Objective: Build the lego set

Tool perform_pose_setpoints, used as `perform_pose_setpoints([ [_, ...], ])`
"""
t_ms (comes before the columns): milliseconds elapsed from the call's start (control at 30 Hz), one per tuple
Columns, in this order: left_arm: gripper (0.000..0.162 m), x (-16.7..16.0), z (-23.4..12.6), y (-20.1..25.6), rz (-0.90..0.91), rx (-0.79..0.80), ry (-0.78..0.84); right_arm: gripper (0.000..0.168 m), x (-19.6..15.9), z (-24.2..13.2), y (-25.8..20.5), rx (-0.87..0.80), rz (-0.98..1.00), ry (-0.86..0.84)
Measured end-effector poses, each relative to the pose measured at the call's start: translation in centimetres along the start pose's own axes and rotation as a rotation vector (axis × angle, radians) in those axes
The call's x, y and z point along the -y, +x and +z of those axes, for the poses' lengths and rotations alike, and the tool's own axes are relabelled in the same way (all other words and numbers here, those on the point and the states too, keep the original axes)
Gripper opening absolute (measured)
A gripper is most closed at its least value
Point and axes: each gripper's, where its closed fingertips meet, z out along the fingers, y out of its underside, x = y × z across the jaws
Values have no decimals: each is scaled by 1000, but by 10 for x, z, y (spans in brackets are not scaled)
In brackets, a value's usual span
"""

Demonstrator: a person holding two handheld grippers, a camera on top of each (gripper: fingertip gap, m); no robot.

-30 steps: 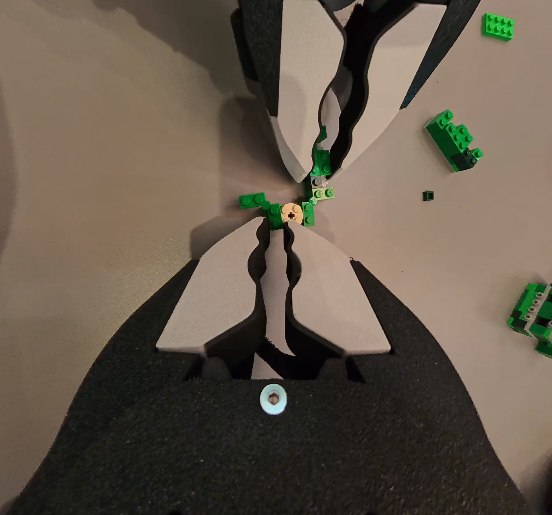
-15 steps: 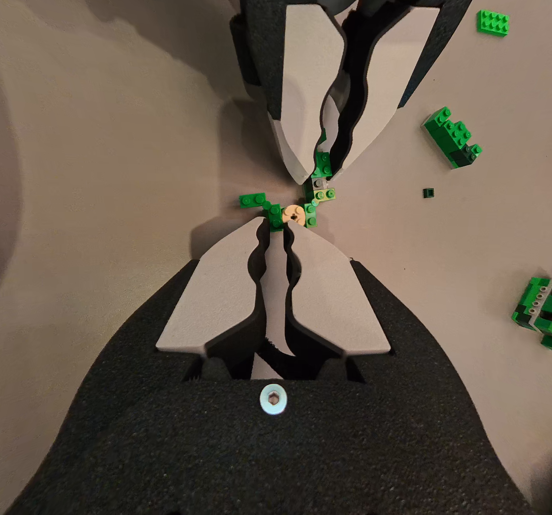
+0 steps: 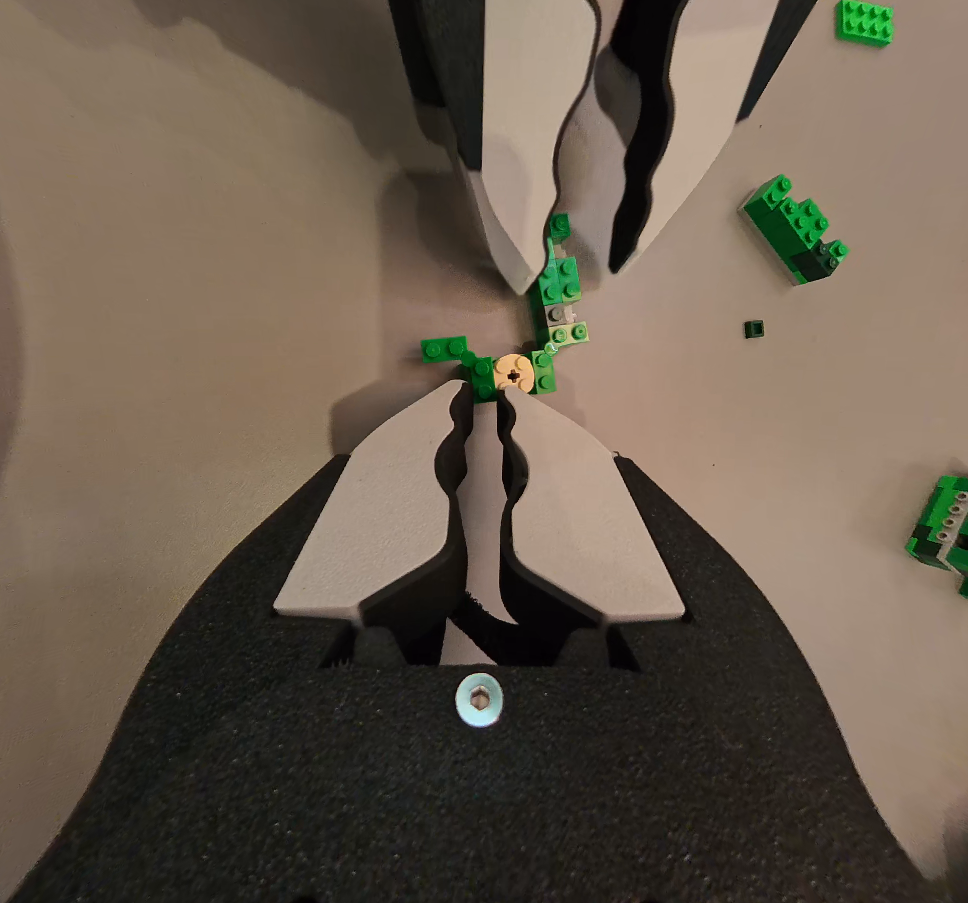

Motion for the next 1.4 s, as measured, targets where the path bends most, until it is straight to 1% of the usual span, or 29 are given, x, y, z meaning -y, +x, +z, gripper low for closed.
perform_pose_setpoints([
  [100,32,8,-9,-2,62,43,55,8,0,0,1,9,12,9],
  [167,27,19,-15,7,133,28,123,8,0,0,1,18,24,19],
  [300,10,37,-20,34,334,-15,253,8,-2,2,1,35,48,32],
  [367,5,41,-18,43,371,-36,287,8,-2,2,1,40,55,40],
  [467,5,37,-12,46,327,-74,249,8,-1,2,1,38,52,44],
  [600,14,28,-10,44,227,-123,205,8,-1,3,1,28,38,44],
  [767,28,33,-11,43,152,-116,225,8,2,2,2,15,33,45],
  [867,34,31,-9,46,167,-99,207,8,3,0,1,22,35,52],
  [933,32,27,-8,49,190,-96,189,8,5,-2,0,33,40,64],
  [1067,22,22,-4,53,222,-101,172,8,7,-3,-1,47,47,77],
  [1133,22,22,-3,54,225,-104,176,8,7,-2,-1,50,50,80],
  [1233,28,23,-4,53,225,-86,184,8,7,-2,-2,56,54,83],
  [1400,22,24,-6,56,246,-105,201,8,5,-1,-3,59,56,76],
])
